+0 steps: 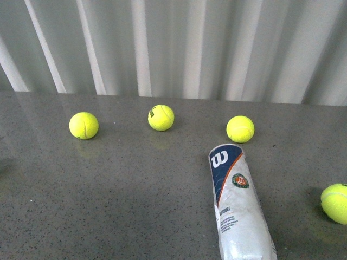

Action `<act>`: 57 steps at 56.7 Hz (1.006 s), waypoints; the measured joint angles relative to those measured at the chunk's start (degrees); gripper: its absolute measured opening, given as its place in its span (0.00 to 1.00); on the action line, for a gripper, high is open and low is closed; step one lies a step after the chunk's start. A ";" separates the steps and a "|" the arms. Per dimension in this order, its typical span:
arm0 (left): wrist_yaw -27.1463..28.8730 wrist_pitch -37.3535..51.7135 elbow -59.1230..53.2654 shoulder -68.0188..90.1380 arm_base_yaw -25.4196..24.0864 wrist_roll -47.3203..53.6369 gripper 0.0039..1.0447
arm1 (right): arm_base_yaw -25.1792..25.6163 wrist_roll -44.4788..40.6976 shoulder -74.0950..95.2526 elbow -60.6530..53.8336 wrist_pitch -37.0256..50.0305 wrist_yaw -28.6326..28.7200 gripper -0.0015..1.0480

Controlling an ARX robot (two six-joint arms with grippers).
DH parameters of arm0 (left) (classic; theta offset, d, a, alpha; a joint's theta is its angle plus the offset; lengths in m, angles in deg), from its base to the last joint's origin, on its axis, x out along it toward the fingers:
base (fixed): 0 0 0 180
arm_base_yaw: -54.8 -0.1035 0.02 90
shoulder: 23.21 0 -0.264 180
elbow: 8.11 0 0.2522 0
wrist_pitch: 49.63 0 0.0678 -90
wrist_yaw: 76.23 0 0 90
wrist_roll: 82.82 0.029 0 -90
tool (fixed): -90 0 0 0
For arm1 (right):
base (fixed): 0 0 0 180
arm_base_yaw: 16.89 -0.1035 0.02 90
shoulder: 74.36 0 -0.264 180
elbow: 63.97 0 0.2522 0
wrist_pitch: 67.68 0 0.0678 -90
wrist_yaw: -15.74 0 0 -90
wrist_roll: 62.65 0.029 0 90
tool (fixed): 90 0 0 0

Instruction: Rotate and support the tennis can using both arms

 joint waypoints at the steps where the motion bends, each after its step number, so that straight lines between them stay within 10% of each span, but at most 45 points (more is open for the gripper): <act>1: 0.00 0.00 0.00 0.00 0.00 0.00 0.94 | 0.00 0.00 0.00 0.00 0.00 0.00 0.93; 57: 0.00 0.00 0.00 0.00 0.00 0.00 0.94 | 0.00 0.00 0.00 0.00 0.00 0.00 0.93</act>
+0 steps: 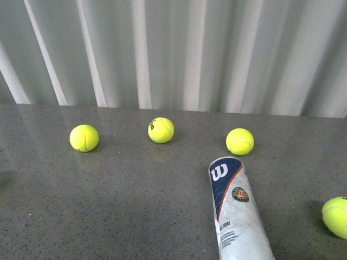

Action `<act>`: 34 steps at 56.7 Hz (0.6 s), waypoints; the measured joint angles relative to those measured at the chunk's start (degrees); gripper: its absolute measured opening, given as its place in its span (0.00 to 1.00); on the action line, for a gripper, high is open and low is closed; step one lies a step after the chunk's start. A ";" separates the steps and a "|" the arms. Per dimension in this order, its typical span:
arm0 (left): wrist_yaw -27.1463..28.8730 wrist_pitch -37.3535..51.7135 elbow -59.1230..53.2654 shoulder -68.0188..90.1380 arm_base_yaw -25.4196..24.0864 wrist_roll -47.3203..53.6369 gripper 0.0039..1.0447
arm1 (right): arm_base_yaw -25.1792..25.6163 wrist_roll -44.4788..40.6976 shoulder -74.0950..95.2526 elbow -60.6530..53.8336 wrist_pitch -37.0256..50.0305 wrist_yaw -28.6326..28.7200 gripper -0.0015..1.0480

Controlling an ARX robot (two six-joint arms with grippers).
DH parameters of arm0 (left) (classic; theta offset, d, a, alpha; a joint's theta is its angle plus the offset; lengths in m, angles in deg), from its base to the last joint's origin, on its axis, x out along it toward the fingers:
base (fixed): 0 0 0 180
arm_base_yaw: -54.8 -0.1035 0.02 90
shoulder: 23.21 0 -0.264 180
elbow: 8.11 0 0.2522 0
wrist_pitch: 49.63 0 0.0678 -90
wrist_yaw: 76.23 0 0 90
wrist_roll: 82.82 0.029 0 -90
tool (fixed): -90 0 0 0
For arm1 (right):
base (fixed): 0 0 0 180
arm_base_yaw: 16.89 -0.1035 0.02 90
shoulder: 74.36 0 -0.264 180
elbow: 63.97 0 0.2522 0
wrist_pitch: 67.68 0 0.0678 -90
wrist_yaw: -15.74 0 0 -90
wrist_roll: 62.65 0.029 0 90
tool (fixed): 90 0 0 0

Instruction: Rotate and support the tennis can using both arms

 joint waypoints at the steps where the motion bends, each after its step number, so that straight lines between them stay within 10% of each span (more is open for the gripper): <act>1: 0.00 0.00 0.00 0.00 0.02 0.00 0.94 | 0.00 0.00 0.00 0.00 0.00 0.00 0.93; 7: 0.00 0.00 0.00 0.00 0.00 0.00 0.94 | -0.42 -0.11 0.24 0.00 0.11 -1.40 0.93; 13: -0.11 0.00 0.00 0.00 0.02 0.02 0.94 | -1.88 -0.50 14.71 4.28 12.70 -19.37 0.93; 21: -0.02 0.00 0.00 0.00 0.00 0.00 0.94 | 4.68 5.33 40.87 18.84 23.69 -15.69 0.93; 34: 0.00 0.00 0.00 0.00 0.02 0.00 0.94 | 3.80 18.69 77.99 43.32 10.93 -10.88 0.93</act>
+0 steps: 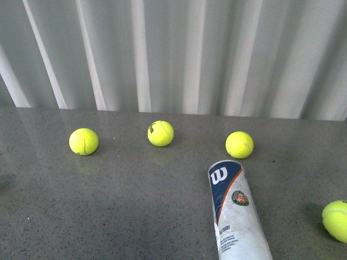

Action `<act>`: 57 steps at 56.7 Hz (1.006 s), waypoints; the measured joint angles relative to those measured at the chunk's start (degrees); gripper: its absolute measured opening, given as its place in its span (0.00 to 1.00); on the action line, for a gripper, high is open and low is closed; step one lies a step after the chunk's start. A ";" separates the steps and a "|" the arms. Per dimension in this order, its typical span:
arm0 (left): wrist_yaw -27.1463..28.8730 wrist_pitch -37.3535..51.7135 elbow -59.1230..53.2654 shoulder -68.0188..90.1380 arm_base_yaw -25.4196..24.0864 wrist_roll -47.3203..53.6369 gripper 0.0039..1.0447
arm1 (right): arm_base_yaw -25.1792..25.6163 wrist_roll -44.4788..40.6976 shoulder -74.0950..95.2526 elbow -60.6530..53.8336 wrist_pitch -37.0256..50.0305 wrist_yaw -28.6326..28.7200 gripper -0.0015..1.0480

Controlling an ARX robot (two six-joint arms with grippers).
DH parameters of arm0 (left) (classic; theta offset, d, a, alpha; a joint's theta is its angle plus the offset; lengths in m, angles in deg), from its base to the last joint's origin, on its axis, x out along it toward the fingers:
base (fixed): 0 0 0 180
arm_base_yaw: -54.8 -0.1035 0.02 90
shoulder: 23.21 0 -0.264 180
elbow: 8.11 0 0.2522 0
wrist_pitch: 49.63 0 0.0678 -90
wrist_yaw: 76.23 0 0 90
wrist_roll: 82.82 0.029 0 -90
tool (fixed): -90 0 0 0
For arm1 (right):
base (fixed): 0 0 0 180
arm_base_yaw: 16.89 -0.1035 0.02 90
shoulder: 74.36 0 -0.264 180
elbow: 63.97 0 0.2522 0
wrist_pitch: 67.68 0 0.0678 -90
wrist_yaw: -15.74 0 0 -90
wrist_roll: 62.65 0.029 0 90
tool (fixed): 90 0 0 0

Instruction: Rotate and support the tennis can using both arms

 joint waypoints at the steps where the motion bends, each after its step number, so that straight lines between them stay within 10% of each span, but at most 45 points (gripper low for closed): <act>1: 0.00 0.00 0.00 0.00 0.00 0.00 0.94 | -0.70 0.63 2.51 1.75 -1.31 -0.02 0.93; 26: 0.00 0.00 0.00 0.00 -0.02 0.00 0.94 | -21.81 -6.27 27.32 12.22 -15.76 8.22 0.93; 57: 0.02 0.00 0.00 0.00 0.00 0.00 0.94 | -23.78 -8.57 37.00 14.56 -9.90 12.31 0.93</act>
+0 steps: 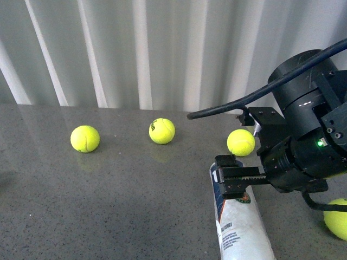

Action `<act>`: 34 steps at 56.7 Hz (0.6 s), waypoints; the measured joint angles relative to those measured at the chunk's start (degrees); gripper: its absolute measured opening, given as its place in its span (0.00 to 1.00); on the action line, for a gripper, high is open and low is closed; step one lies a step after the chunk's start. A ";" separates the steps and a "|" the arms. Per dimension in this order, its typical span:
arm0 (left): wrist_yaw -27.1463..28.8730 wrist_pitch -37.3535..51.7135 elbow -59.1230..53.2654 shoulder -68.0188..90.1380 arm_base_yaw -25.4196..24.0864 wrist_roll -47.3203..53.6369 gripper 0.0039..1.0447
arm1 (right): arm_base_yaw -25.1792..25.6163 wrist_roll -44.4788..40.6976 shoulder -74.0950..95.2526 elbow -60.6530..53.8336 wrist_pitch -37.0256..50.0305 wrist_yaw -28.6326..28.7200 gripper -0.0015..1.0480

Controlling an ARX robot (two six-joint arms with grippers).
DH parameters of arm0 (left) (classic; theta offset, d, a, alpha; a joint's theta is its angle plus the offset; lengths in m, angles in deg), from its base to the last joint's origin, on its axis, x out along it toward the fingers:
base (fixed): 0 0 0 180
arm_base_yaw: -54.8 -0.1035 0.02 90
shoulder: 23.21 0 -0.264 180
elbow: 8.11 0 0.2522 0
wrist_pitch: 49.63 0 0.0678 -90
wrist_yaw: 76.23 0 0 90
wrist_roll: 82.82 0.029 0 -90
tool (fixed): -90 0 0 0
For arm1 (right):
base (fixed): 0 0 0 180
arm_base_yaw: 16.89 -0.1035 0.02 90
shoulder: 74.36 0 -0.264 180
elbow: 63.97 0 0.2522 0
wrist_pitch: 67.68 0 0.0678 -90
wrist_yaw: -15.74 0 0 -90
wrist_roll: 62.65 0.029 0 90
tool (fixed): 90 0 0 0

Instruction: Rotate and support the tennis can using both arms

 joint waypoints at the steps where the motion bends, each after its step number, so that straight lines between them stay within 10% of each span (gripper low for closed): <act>1: -0.02 0.00 0.00 0.00 0.00 0.00 0.94 | -0.09 0.07 0.24 0.00 0.22 0.13 0.93; 34: 0.00 0.00 0.00 0.00 0.00 0.00 0.94 | -1.09 1.53 4.28 -2.03 5.16 -1.97 0.81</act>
